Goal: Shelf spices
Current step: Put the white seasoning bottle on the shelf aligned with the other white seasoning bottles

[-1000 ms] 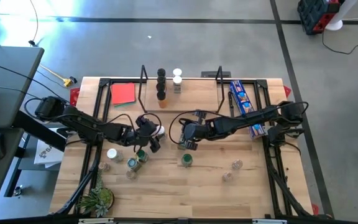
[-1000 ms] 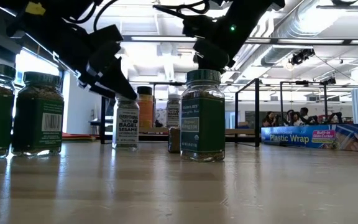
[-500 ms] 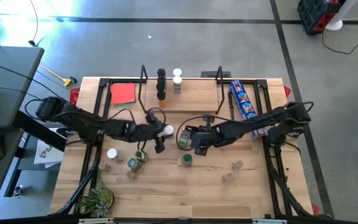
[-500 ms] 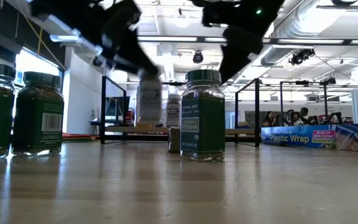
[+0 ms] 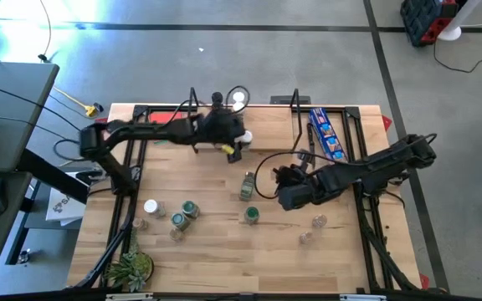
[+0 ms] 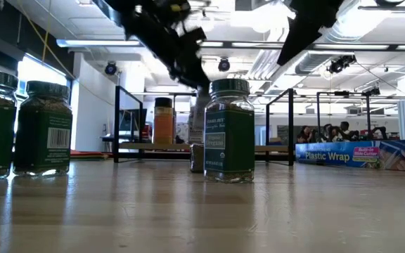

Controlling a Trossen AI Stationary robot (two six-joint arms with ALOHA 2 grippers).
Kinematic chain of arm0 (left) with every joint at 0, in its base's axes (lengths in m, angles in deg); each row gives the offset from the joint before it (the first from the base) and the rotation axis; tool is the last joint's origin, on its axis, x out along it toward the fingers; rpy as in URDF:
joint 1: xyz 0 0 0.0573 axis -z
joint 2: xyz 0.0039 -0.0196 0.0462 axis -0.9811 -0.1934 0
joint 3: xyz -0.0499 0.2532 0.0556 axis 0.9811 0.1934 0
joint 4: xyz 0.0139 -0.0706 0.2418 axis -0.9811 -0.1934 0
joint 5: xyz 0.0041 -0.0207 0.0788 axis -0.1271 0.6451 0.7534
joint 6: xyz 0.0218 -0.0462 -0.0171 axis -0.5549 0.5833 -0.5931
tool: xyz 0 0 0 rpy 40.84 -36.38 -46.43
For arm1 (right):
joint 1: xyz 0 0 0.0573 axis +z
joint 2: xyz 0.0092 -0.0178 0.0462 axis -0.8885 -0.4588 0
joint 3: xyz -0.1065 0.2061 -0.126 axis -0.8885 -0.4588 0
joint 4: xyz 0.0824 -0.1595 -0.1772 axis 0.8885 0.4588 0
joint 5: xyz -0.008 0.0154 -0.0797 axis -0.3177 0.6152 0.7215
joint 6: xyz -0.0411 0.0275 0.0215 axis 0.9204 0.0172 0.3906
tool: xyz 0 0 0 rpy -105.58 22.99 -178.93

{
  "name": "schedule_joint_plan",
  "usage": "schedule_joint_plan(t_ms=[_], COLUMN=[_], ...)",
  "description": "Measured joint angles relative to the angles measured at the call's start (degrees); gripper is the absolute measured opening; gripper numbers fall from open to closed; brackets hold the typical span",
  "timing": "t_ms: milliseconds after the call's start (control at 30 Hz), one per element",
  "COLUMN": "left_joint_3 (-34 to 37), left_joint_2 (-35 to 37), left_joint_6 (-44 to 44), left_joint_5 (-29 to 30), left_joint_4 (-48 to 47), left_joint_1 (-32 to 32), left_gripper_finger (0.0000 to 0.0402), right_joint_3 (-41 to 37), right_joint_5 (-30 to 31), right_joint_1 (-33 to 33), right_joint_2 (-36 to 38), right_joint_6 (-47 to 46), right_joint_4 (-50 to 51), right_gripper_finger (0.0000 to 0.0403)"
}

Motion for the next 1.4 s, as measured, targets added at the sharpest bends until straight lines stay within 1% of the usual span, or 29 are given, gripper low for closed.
schedule_joint_plan(t_ms=[100,200,400,533,767,933,1100,1400], left_joint_3=[-3.66,-5.07,-5.09,-5.09,-5.09,-5.09,-5.09,-5.04], left_joint_2=[-3.36,-4.68,-4.78,-4.78,-4.78,-4.78,-4.68,-3.82], left_joint_6=[-2.80,-3.89,-3.97,-4.34,-7.48,-8.70,-10.96,-11.72], left_joint_5=[1.12,1.13,1.11,1.09,1.58,5.11,7.36,8.06], left_joint_4=[-3.38,-3.79,-6.22,-7.46,-7.19,-7.40,-7.41,-7.45], left_joint_1=[-1.74,-2.92,-4.03,-4.32,-4.32,-4.34,-4.32,-4.32], left_gripper_finger=[0.0198,0.0198,0.0222,0.0228,0.0231,0.0232,0.0233,0.0233], right_joint_3=[0.00,0.00,0.00,0.00,0.00,0.00,0.00,0.00], right_joint_5=[0.31,0.31,0.99,1.01,1.18,1.17,1.17,1.13], right_joint_1=[1.05,1.61,2.52,2.53,2.53,2.53,2.53,2.53], right_joint_2=[0.05,-0.05,-0.07,-0.09,-0.10,-0.11,-0.11,-0.14], right_joint_6=[-0.15,-0.72,-1.11,-1.09,-1.09,-1.07,-1.07,-1.03], right_joint_4=[-0.08,-0.10,-0.10,-0.12,-0.54,-0.54,-0.55,-0.68], right_gripper_finger=[0.0016,0.0016,0.0016,0.0016,0.0016,0.0016,0.0016,0.0016])
